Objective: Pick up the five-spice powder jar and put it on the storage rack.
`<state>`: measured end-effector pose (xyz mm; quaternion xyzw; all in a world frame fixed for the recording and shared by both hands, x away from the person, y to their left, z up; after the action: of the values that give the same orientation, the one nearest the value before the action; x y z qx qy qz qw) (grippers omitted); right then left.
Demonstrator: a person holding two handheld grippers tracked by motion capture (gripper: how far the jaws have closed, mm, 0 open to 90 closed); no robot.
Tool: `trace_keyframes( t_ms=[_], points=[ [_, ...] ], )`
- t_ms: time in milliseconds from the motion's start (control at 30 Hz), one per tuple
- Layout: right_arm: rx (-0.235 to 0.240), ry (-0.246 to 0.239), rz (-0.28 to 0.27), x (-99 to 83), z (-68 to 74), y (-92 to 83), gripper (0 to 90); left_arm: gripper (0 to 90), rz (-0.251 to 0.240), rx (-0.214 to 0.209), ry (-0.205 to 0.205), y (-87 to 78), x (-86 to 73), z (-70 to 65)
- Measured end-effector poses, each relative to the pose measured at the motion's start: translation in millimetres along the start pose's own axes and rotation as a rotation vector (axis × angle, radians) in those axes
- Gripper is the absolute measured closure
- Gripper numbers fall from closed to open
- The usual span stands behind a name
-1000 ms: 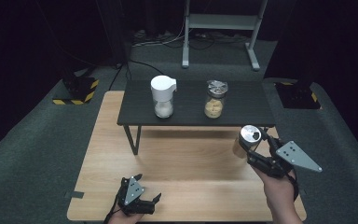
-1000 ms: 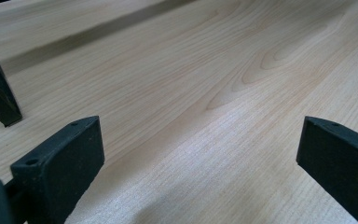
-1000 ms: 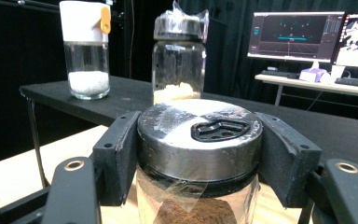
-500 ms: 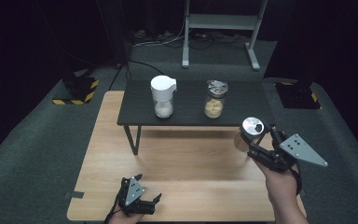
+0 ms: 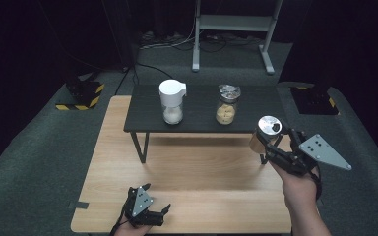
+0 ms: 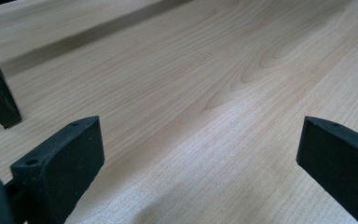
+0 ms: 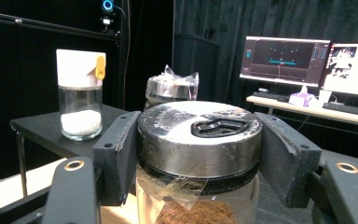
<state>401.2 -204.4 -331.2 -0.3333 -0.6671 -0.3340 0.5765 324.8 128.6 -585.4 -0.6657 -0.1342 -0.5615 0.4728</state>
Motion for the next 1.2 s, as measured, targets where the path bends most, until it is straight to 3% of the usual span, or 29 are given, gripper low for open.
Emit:
trace_keyframes(
  t_ms=[433, 1200],
  points=[
    [-0.019, -0.005, -0.002, 10.4, -7.4, 12.1, 34.2, 1.0, 0.000, -0.002, -0.002, -0.1, 0.0, 0.1],
    [-0.037, 0.007, 0.000, 10.5, -16.3, 39.9, 34.2, 1.0, -0.003, -0.006, -0.011, -0.2, 0.1, 0.7]
  ],
)
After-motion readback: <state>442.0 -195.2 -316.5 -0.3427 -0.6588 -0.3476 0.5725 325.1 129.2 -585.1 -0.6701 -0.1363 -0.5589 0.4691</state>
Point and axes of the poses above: each handheld gripper's, and its own axes: y roughly forward along the jaws, x roughly out of its top, z roughly to its left, the point moved 8 cm from there along y, roughly forward along the jaws, and after that the axes turned 1 degree about -y, right-handed, at the moved point
